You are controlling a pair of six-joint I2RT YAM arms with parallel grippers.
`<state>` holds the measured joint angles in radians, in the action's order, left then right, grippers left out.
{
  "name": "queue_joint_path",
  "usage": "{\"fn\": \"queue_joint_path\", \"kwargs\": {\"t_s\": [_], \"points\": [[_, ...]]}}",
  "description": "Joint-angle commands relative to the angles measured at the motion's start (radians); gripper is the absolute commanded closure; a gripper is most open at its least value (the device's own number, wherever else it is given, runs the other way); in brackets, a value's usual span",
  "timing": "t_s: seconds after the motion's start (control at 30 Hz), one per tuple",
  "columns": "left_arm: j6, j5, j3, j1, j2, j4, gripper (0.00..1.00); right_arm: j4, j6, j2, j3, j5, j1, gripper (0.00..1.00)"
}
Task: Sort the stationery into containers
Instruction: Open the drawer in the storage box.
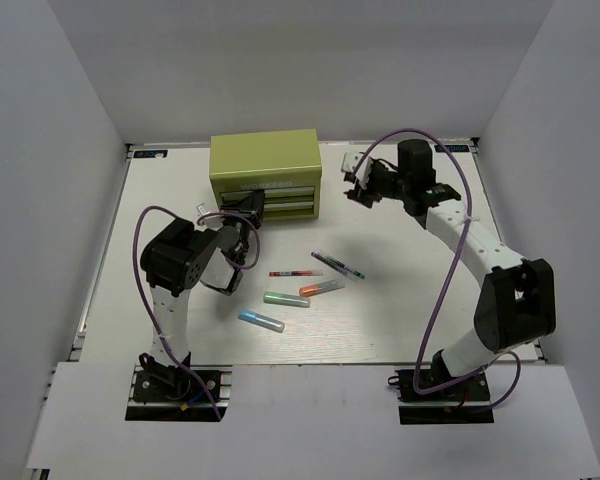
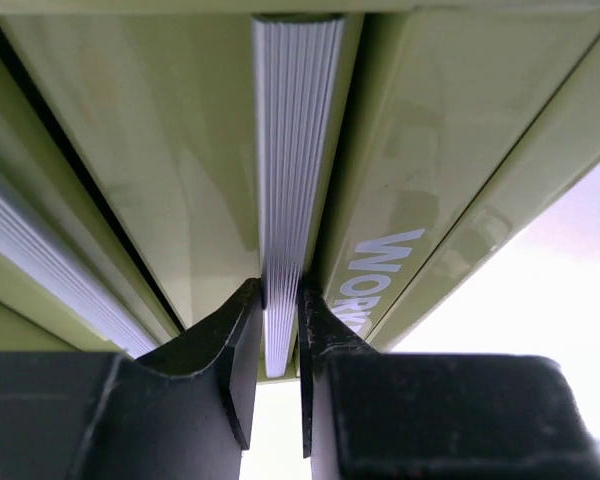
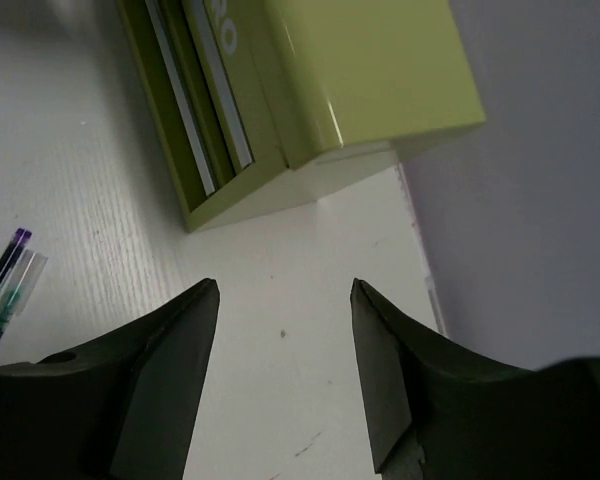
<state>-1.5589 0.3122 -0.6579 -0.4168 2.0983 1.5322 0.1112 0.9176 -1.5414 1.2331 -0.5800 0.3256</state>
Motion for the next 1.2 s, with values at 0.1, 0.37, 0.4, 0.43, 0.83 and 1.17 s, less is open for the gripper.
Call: {"fn": "queue_joint_path", "kwargs": {"t_s": [0.1,0.37,0.4,0.43,0.83,1.17], "points": [[0.028,0.038,0.057,0.000,0.068,0.276,0.92,-0.182,0.081,-0.049,0.063,0.016,0.084,0.35],[0.028,0.038,0.164,-0.010,0.008,0.276,1.00,-0.303,0.139,-0.115,0.100,0.020,0.182,0.24],[0.028,0.038,0.173,-0.010,0.008,0.276,1.00,-0.308,0.145,-0.118,0.100,0.025,0.197,0.22],[0.028,0.038,0.191,-0.010,-0.003,0.276,1.00,-0.309,0.162,-0.132,0.114,0.026,0.201,0.21],[0.028,-0.005,0.262,-0.010,-0.041,0.276,1.00,-0.024,0.133,-0.404,0.468,0.135,0.256,0.49],[0.028,-0.036,0.291,-0.010,-0.050,0.276,1.00,0.050,0.106,-0.410,0.514,0.129,0.254,0.42]]}}
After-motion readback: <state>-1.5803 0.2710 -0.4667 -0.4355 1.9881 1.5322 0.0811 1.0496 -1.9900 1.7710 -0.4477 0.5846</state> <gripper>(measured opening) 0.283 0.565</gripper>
